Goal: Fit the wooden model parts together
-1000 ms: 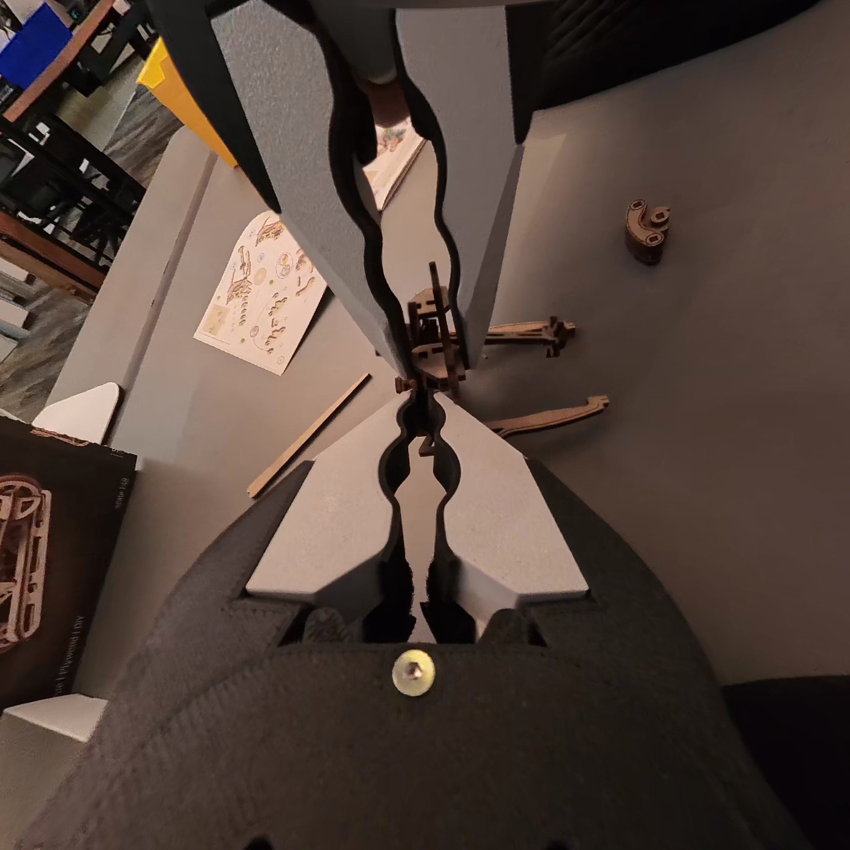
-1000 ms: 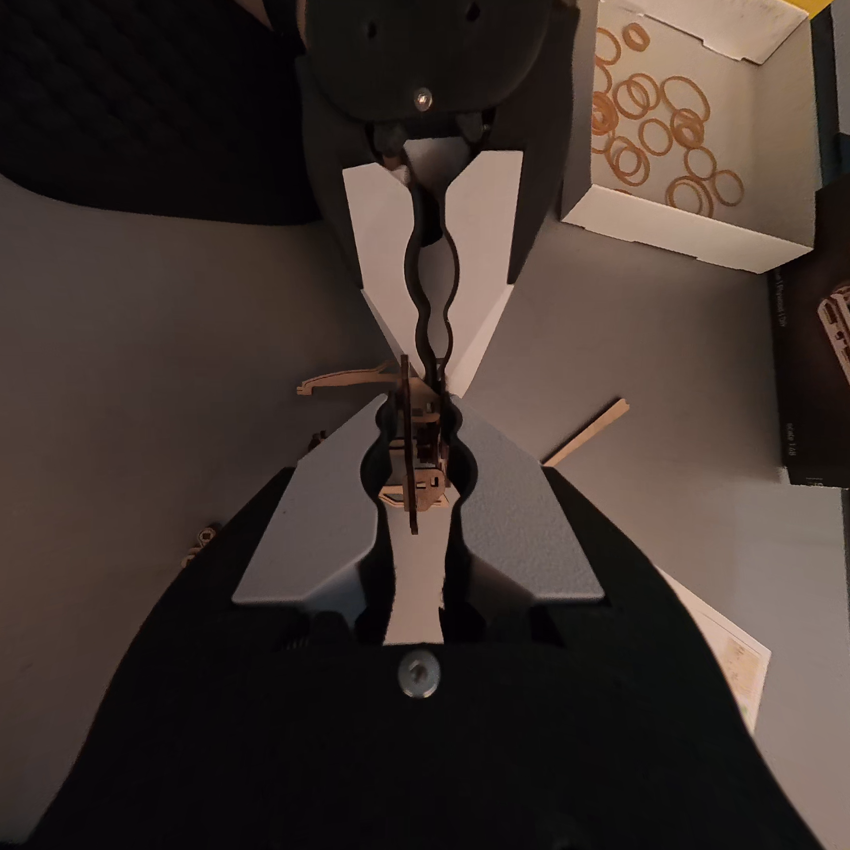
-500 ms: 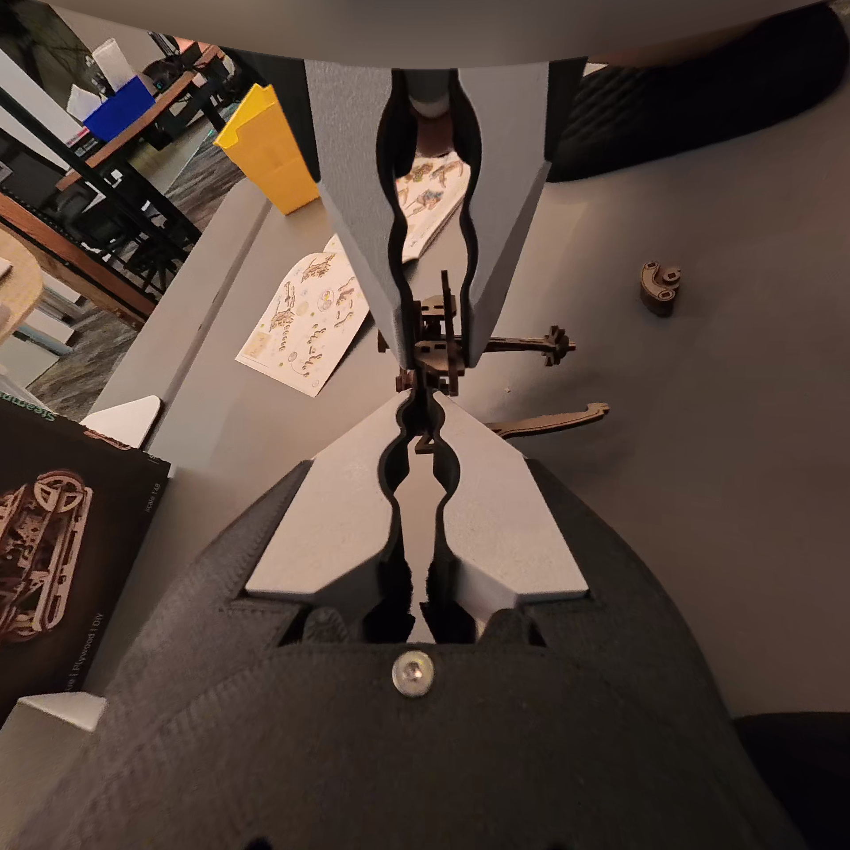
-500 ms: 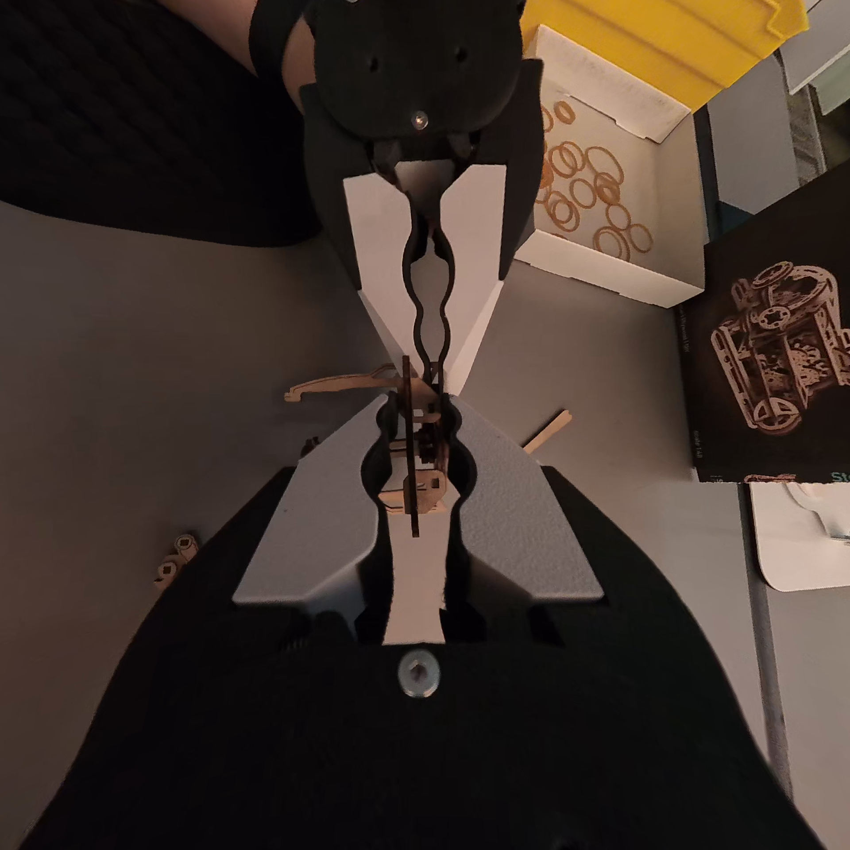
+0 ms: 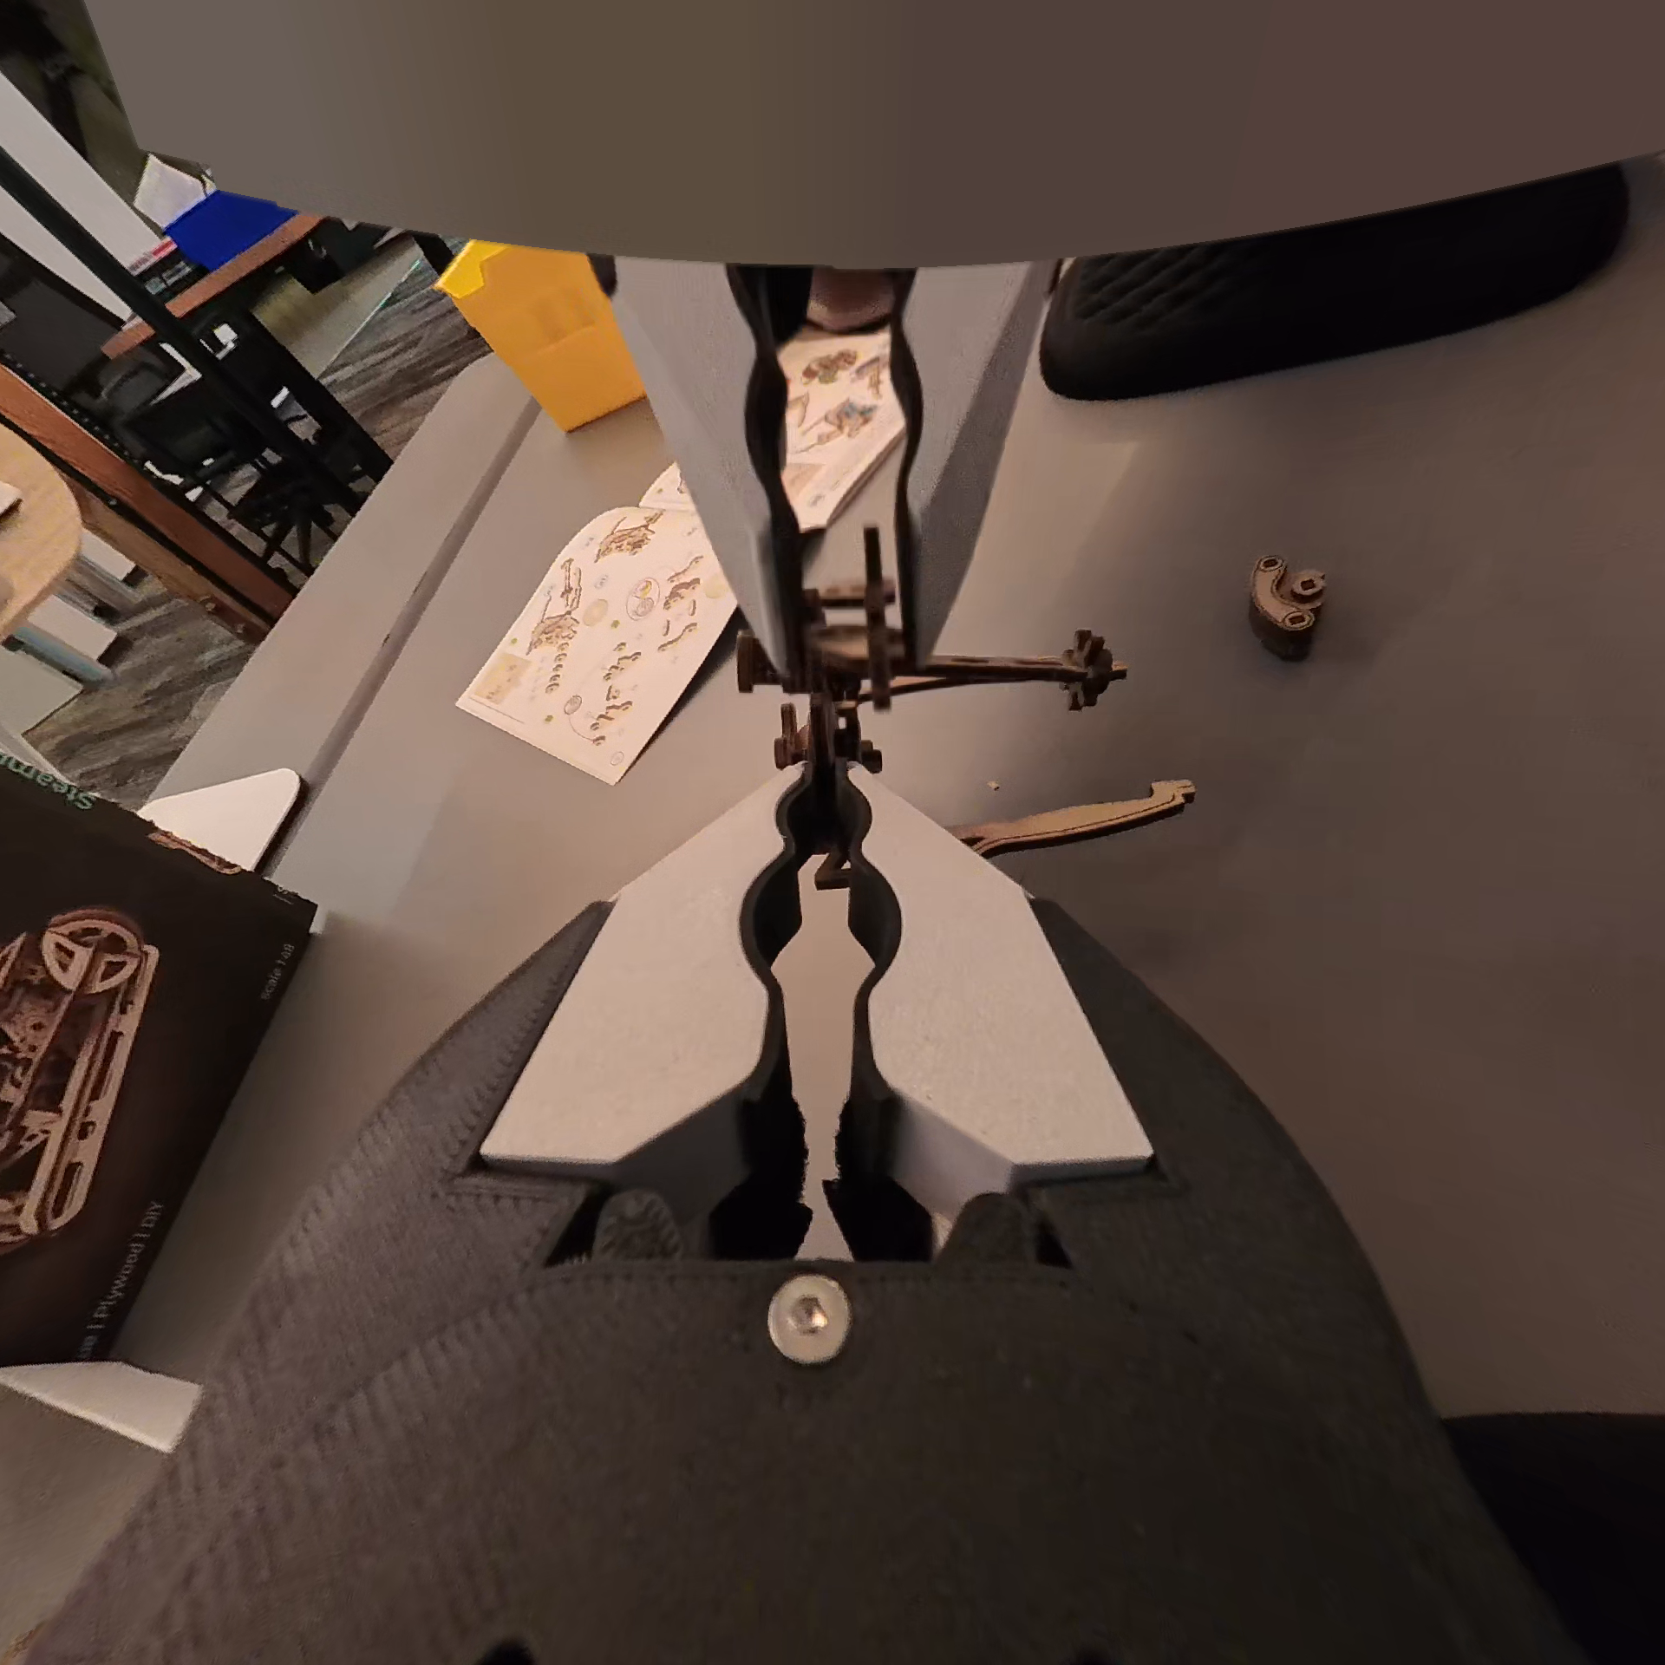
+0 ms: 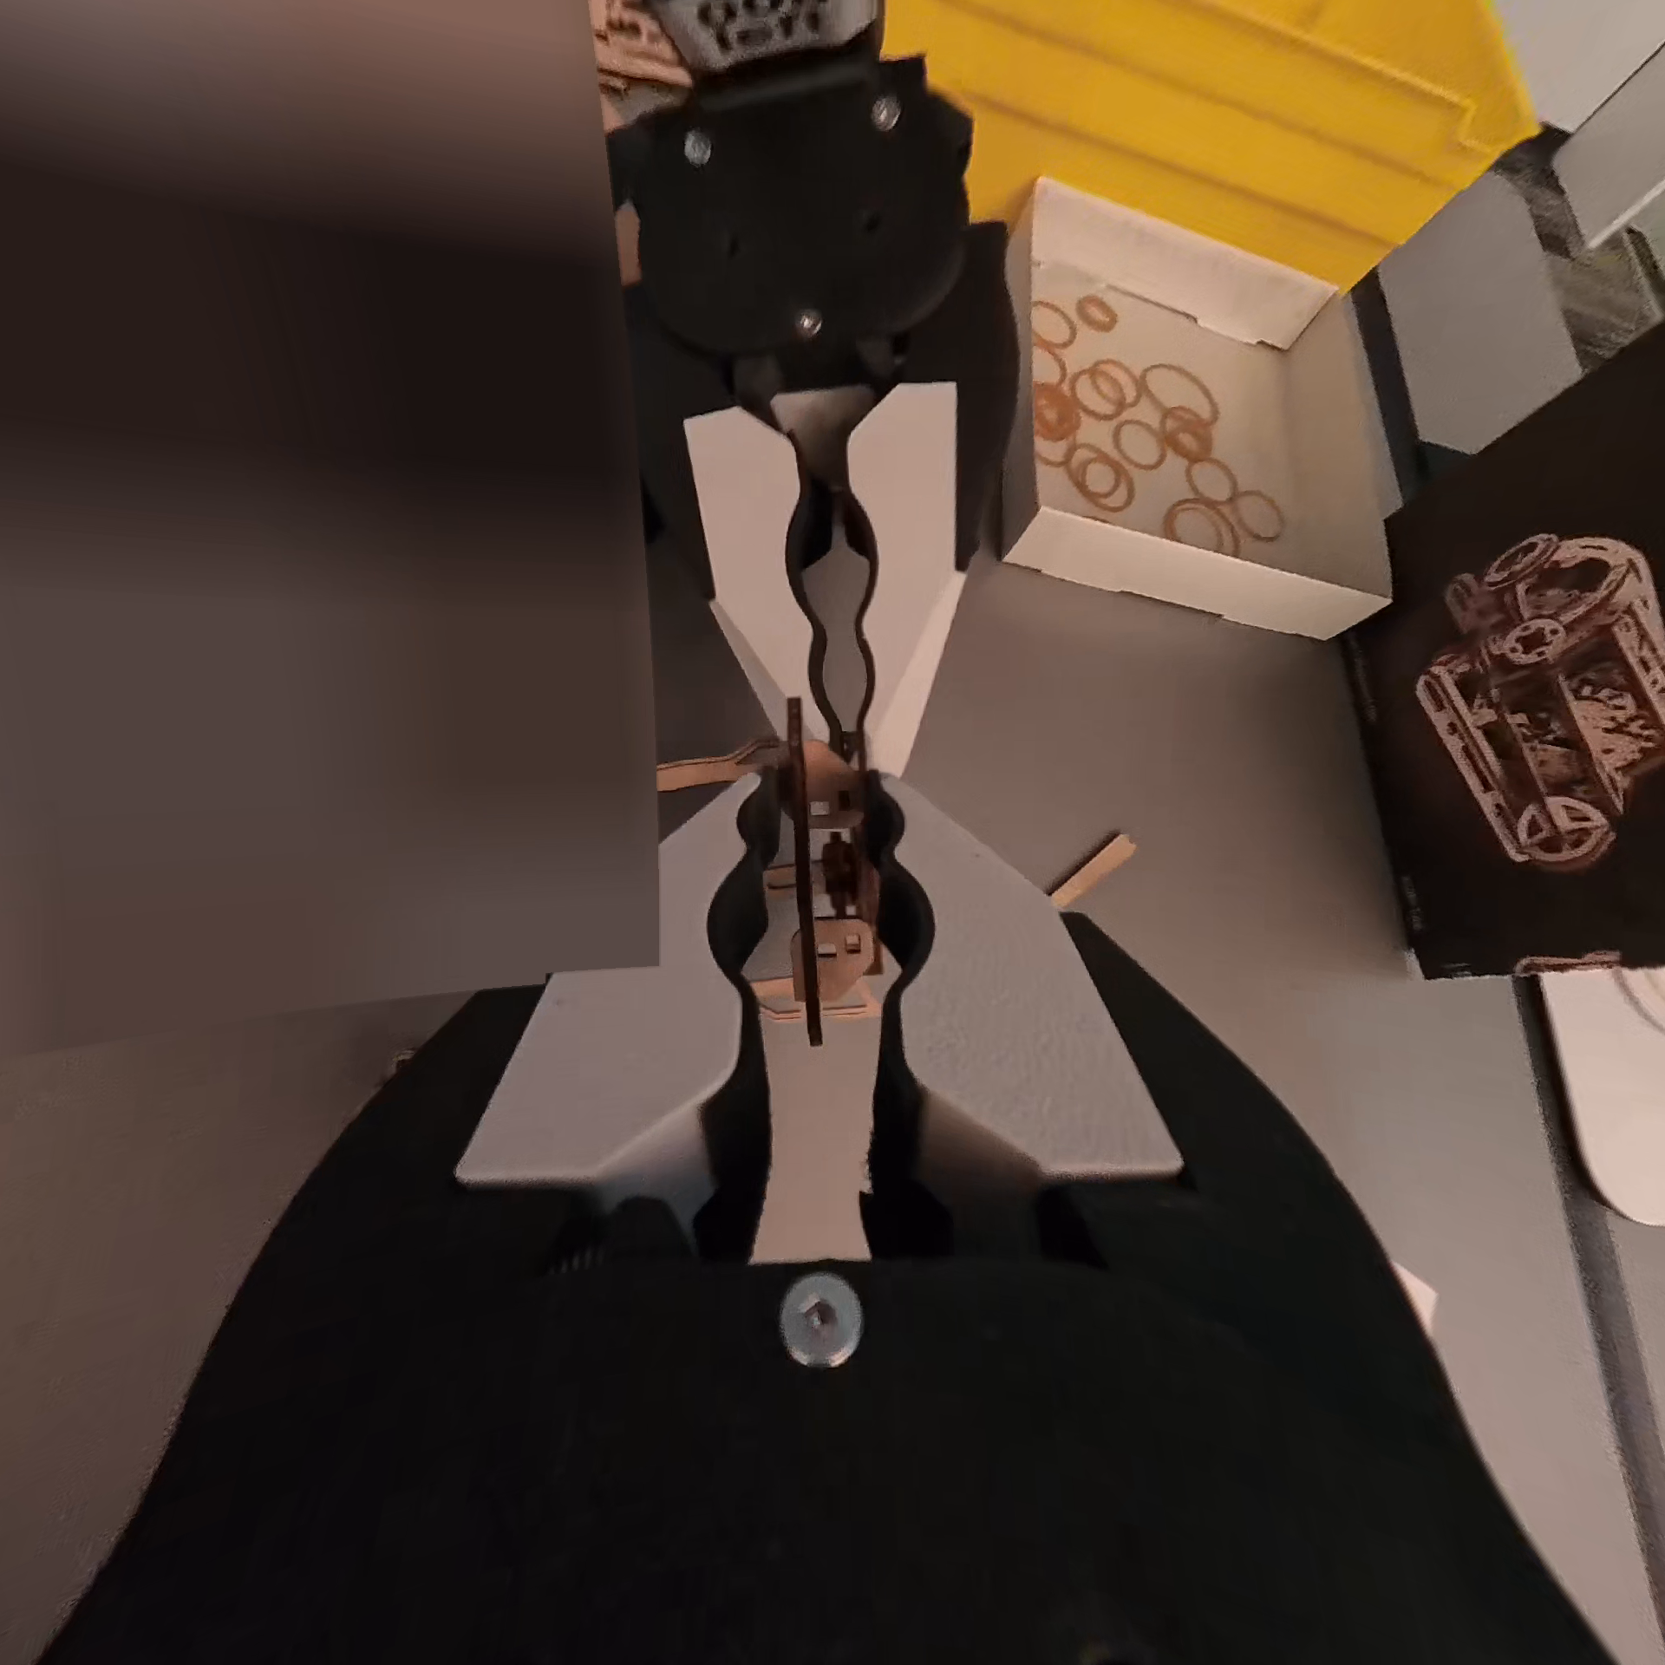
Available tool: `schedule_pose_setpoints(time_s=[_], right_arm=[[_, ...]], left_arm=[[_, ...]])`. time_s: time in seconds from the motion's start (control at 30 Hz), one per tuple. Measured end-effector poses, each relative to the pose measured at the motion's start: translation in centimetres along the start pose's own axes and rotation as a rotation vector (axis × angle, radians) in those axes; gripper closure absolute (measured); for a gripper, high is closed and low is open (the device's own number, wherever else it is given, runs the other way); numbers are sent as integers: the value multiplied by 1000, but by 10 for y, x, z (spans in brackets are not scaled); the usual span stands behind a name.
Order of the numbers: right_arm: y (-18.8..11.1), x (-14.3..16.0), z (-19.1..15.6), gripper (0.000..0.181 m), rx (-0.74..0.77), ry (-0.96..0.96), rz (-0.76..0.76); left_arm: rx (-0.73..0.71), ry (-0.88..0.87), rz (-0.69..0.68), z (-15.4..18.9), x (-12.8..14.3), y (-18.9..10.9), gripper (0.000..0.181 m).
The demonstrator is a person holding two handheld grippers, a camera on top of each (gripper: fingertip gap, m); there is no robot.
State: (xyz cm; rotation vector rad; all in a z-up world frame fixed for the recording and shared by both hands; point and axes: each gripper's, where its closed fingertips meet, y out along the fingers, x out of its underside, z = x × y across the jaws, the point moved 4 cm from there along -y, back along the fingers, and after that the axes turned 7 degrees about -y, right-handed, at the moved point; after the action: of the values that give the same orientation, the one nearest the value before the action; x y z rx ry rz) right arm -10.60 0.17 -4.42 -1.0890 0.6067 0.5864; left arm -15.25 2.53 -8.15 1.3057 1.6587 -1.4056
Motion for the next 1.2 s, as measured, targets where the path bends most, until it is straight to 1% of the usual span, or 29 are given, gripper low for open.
schedule_pose_setpoints(time_s=[0.03, 0.23, 0.47, 0.63, 0.93, 1.07, 1.13, 1.2], right_arm=[[3, 1, 0, 164, 9, -23, -24], [5, 0, -2, 164, 17, -65, -70], [3, -3, -2, 164, 1, -50, -54], [1, -5, -2, 164, 20, -51, -36], [3, -3, -3, 164, 42, -49, -19], [8, 4, -6, 164, 40, -72, -65], [11, 9, -4, 165, 14, -15, -52], [13, 13, 0, 164, -52, 83, -17]], left_arm=[[2, 5, 9, 1, -1, -1, 181], [-4, 36, 22, 2, -3, -3, 181], [-34, 102, 26, 4, -6, -4, 181], [-31, 67, 41, 3, -10, -6, 181], [-13, -4, 27, 2, -9, -6, 181], [17, 10, -12, 4, -1, -2, 181], [43, -27, -25, 5, 3, 2, 181], [78, -105, -32, 3, 6, 3, 181]])
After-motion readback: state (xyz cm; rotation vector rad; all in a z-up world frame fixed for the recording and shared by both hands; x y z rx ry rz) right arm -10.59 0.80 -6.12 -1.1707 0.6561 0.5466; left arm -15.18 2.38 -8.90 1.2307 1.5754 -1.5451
